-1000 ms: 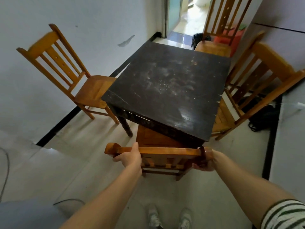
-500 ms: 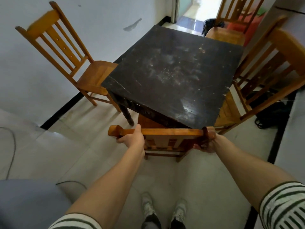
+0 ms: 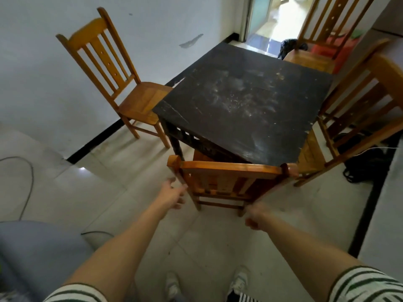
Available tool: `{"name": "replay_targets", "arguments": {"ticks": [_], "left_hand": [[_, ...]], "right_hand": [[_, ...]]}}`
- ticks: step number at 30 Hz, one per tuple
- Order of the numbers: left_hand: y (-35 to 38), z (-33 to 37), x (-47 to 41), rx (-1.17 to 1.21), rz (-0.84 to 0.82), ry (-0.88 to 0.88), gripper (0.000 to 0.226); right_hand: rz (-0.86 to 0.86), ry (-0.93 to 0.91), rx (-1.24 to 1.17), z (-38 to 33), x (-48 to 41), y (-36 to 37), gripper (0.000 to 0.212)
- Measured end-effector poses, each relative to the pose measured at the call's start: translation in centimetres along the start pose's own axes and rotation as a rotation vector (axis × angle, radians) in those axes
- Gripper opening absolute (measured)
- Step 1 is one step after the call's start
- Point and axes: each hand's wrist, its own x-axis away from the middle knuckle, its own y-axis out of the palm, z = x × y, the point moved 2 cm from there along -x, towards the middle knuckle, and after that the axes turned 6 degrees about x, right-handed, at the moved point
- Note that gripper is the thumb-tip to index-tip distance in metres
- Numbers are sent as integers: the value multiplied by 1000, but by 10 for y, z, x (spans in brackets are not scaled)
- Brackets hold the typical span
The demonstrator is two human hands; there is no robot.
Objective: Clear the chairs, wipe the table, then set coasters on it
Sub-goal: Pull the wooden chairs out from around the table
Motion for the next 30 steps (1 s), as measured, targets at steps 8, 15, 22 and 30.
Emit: {"name": "replay_targets", "arguments": {"ticks": [8,15,22,30], "left_hand": [[-185,-35,-36,-576,108,172,40],[-354,-19,-72,-844,184,215,43],[-435,43,-120,-778,243,307,39],[-485,155,-229,-758,288,393,32]], "right_hand": [[-4,-483,728,-112,57,137,19],[35,-718,872,-234,116,264,24],[108,-732,748,-376,121,279,17],[208,-717,743,-540,63,275,15]]}}
